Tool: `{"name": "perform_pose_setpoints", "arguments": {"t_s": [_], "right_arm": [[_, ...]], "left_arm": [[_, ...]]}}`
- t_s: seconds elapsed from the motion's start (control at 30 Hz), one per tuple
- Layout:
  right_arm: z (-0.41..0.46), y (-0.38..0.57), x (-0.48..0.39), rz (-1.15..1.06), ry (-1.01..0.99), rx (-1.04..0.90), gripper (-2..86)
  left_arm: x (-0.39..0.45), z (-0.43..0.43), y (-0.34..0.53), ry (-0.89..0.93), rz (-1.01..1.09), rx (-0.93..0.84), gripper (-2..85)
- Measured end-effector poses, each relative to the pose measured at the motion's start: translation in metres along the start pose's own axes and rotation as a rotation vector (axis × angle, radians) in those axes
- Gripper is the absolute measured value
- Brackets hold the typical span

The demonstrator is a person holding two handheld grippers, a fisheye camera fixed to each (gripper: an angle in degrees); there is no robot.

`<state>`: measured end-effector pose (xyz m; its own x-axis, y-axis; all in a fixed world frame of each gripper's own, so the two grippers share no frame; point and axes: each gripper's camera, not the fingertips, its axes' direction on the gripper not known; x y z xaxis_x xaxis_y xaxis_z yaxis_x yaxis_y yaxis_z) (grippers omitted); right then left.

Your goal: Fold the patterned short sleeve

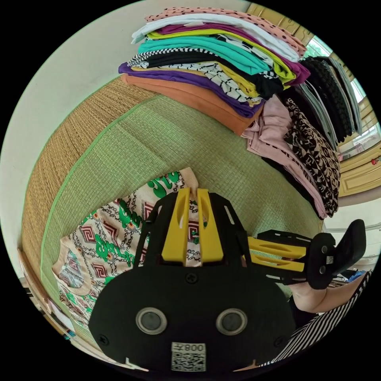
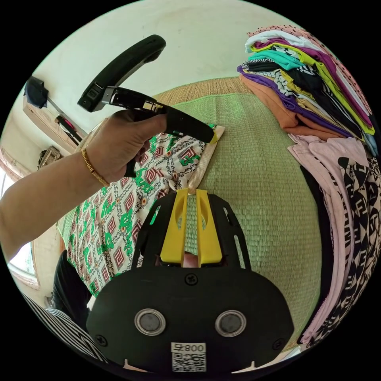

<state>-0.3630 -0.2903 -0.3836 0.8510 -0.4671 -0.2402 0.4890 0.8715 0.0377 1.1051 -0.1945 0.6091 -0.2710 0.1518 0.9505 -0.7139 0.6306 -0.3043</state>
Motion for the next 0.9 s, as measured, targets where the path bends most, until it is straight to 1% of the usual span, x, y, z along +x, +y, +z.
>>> {"name": "perform_pose_setpoints", "arguments": {"t_s": [0.07, 0.13, 0.2, 0.37, 0.5, 0.6, 0.73, 0.9], "right_arm": [[0.003, -0.002, 0.000, 0.004, -0.011, 0.000, 3.0], [0.007, -0.004, -0.003, 0.001, -0.010, 0.000, 2.4], [0.010, -0.005, -0.007, -0.007, -0.006, 0.000, 2.0], [0.012, -0.006, -0.014, -0.009, 0.011, 0.043, 1.3], [0.008, -0.008, -0.017, -0.029, -0.073, 0.111, 1.0], [0.006, -0.011, -0.025, -0.071, -0.137, 0.146, 1.0], [0.020, -0.019, -0.035, -0.117, -0.245, 0.128, 0.9], [0.040, -0.029, -0.055, -0.166, -0.254, 0.084, 0.9]], "left_arm": [[0.005, 0.002, -0.006, -0.038, 0.017, -0.004, 2.5], [0.003, 0.003, -0.010, -0.029, 0.014, 0.000, 2.1], [-0.003, 0.003, -0.011, 0.006, -0.003, 0.015, 1.9], [-0.029, -0.013, 0.003, 0.133, -0.068, 0.131, 1.6], [-0.055, -0.025, 0.023, 0.201, -0.124, 0.201, 1.4], [-0.086, -0.030, 0.045, 0.278, -0.202, 0.259, 1.3], [-0.128, -0.027, 0.079, 0.336, -0.308, 0.305, 1.3], [-0.161, -0.012, 0.112, 0.366, -0.380, 0.315, 1.4]]}}
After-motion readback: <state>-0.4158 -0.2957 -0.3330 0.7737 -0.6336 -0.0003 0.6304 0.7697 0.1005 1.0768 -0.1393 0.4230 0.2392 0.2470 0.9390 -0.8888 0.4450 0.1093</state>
